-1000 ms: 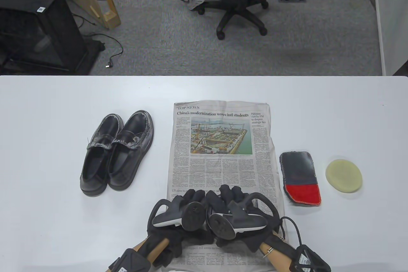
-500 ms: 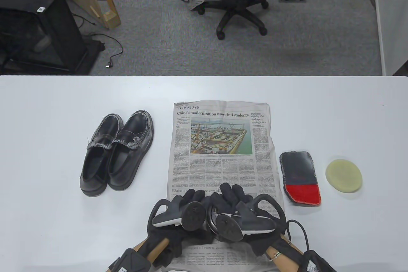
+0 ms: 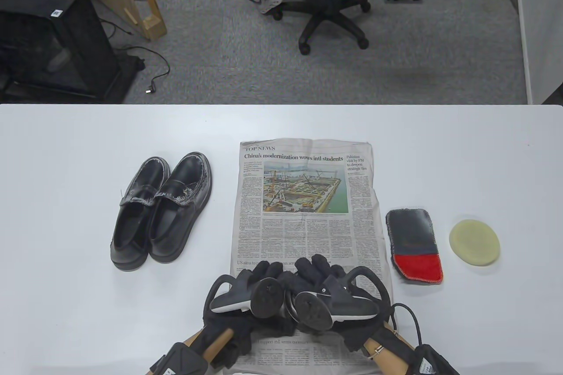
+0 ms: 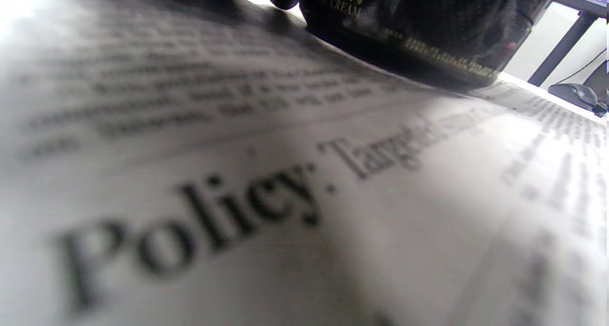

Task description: Dip and apply leather care cream with polishing sponge on shoes

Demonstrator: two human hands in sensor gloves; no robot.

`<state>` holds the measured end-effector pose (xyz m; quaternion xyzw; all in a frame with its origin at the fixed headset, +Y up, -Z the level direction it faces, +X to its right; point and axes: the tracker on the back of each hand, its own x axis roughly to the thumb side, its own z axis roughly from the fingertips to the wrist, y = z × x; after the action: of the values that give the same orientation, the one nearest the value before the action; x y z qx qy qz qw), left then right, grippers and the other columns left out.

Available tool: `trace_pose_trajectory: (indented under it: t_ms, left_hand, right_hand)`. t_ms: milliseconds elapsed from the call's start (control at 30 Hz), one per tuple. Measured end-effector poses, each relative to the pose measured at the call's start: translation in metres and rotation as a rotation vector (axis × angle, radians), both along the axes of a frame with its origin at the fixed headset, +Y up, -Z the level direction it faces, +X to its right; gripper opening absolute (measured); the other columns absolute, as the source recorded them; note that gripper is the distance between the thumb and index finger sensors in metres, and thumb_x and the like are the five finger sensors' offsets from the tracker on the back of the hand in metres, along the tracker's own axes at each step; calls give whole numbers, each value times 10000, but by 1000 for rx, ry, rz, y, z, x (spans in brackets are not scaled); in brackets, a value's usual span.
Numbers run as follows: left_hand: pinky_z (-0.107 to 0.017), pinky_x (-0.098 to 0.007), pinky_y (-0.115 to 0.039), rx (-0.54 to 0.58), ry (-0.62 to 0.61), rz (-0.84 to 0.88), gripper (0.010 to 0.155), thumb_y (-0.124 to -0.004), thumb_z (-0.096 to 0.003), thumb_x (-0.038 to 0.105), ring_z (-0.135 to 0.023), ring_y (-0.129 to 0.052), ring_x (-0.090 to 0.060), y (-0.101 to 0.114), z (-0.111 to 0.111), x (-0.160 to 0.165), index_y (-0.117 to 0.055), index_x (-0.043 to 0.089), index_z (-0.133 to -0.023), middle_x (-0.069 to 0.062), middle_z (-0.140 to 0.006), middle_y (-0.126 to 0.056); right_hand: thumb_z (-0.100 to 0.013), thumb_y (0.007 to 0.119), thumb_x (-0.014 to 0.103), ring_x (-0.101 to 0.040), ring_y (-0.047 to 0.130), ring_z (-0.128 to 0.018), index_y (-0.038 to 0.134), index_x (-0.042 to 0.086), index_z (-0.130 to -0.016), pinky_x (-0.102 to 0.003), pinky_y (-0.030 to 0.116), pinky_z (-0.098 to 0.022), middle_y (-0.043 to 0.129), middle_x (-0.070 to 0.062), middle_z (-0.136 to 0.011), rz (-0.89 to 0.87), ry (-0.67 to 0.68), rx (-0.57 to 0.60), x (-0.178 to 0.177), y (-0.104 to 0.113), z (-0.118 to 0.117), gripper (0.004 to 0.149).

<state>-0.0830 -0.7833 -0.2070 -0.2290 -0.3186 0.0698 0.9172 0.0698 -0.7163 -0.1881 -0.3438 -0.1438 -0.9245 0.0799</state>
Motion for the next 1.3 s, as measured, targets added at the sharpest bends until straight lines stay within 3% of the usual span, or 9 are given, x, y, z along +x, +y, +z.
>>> trace_pose_trajectory:
  t_ms: [200,300,367,467,700,800,867,1000,1300]
  left_hand:
    - [-671,-723,-344,0,4,-2,1049,-735,-460,621,-1046,-260,-573,0,0,0,-287,41,-1211,-322,-1233,-221]
    - [-672,-721,-342,-2,3,-3,1048,-733,-462,623,-1047,-257,-571,0,0,0,-286,45,-1212,-319,-1234,-218]
    - [-672,-720,-343,-3,3,-1,1046,-734,-461,624,-1048,-259,-569,0,0,0,-290,47,-1211,-316,-1235,-221]
    - [-672,-720,-345,-2,4,-1,1045,-736,-460,622,-1048,-262,-568,0,0,0,-293,47,-1211,-316,-1235,-222]
    - [-672,-719,-349,1,9,-2,1040,-739,-454,607,-1047,-267,-567,0,0,0,-301,42,-1210,-314,-1233,-230]
    - [-674,-716,-347,0,9,-2,1036,-737,-457,612,-1049,-266,-562,0,0,0,-303,46,-1209,-308,-1235,-228]
    - [-673,-718,-348,0,8,-3,1038,-736,-458,614,-1047,-267,-567,0,0,0,-303,45,-1210,-312,-1234,-228]
    - [-673,-719,-349,4,6,-7,1029,-729,-457,610,-1048,-265,-567,0,0,1,-306,49,-1210,-313,-1233,-227]
    - [-671,-717,-369,20,19,-20,1021,-726,-432,581,-1044,-292,-563,0,0,2,-331,43,-1204,-307,-1229,-251]
  right_hand:
    - [-515,180,734,-456,921,-571,413,3,-1202,-391,891,-373,753,-329,-1011,248,-121,380,-17,-15,3,1029]
    - [-534,226,724,-486,929,-670,349,-19,-1206,-442,878,-454,689,-360,-1066,132,-163,235,-8,-2,0,1008]
    - [-539,487,674,-679,502,-992,326,48,-1199,-686,637,-645,427,-373,-1178,5,-97,63,-1,3,0,924]
    - [-479,718,600,-630,503,-1018,377,183,-1173,-651,658,-667,377,-279,-1203,-66,-34,-30,7,4,4,879]
    - [-509,243,754,-449,933,-557,425,8,-1190,-338,892,-369,735,-339,-1010,192,-139,344,-10,-11,4,1026]
    - [-530,294,725,-507,906,-699,369,26,-1199,-425,869,-475,638,-366,-1087,130,-139,233,-4,-6,3,970]
    - [-509,489,704,-640,534,-1004,307,63,-1198,-661,685,-634,431,-360,-1179,30,-80,72,2,-2,4,958]
    - [-415,682,696,-644,522,-1009,293,114,-1181,-615,703,-661,351,-348,-1189,21,-37,37,5,-2,5,1037]
    - [-511,390,762,-622,919,-653,379,-43,-1184,-449,914,-340,601,-445,-1053,125,-132,252,-14,-9,13,1049]
